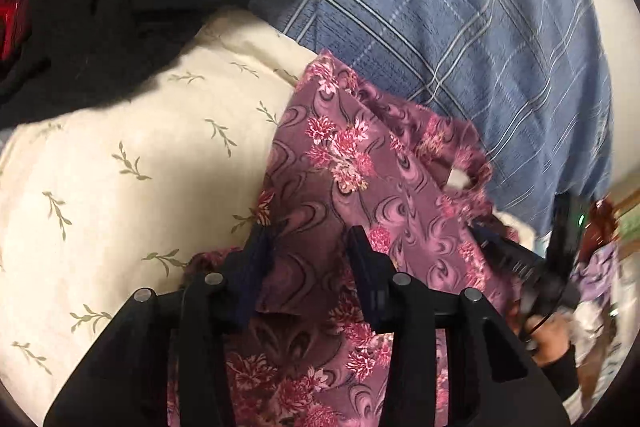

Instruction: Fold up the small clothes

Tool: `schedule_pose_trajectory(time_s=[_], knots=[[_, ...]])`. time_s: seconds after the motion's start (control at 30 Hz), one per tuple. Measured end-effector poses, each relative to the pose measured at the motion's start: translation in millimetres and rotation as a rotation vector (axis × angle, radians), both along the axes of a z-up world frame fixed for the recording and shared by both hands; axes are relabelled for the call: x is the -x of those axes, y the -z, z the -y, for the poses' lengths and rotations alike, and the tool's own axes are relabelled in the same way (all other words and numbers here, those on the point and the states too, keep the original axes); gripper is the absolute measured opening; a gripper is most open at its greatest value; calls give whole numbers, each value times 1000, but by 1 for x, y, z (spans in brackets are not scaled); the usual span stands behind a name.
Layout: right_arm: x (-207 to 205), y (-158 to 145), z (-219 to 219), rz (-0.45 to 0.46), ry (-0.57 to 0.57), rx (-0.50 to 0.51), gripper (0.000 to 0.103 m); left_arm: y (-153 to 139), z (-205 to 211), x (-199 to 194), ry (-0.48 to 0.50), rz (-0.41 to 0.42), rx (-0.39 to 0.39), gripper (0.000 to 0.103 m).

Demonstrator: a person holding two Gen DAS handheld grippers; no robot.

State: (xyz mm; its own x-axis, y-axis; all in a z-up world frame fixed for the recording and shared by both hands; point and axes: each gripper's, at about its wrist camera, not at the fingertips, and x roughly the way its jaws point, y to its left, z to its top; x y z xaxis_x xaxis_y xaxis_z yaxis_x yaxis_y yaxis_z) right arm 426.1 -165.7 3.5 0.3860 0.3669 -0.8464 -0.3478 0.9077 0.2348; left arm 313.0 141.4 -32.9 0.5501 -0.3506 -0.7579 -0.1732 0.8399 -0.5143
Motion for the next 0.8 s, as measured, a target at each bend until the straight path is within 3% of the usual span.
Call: schedule_pose_trajectory(time_s=[0.07, 0.1, 0.2, 0.27, 0.37, 0.43, 0.5, 0.57, 0.6, 0.63, 0.7, 0.73, 0.77, 0.8], knots=[[9, -1, -18, 60, -84, 127, 28, -2, -1, -1, 5, 1, -9, 39], [16, -3, -28, 96, -128, 204, 1, -4, 0, 1, 2, 5, -18, 39], [29, -21, -37, 212, -138, 293, 3, -11, 3, 7, 6, 24, -57, 39], [27, -32, -26, 256, -64, 257, 2, -12, 6, 4, 6, 30, -91, 40], [14, -14, -16, 171, 0, 214, 3, -2, 13, 0, 13, 16, -167, 40], [15, 1, -17, 120, 0, 242, 4, -7, 14, 2, 22, 24, -177, 40], [24, -11, -9, 144, 40, 170, 8, -23, 11, 11, 21, 84, -131, 40], [45, -29, 24, 141, 132, 14, 12, -39, 14, 19, 34, 157, -117, 46], [58, -37, 46, 141, 177, -103, 12, -45, 17, 22, 42, 182, -132, 58], [73, -42, 66, 145, 212, -192, 13, -47, 23, 22, 51, 190, -167, 64], [104, -38, 98, 140, 272, -287, 13, -34, 32, 17, 69, 156, -212, 64], [115, -30, 110, 119, 295, -303, 13, -19, 38, 11, 97, 94, -214, 64], [114, -25, 111, 101, 313, -290, 13, -6, 41, 7, 107, 51, -216, 64], [122, -6, 121, 60, 354, -246, 6, -1, 44, 7, 102, 57, -247, 64]])
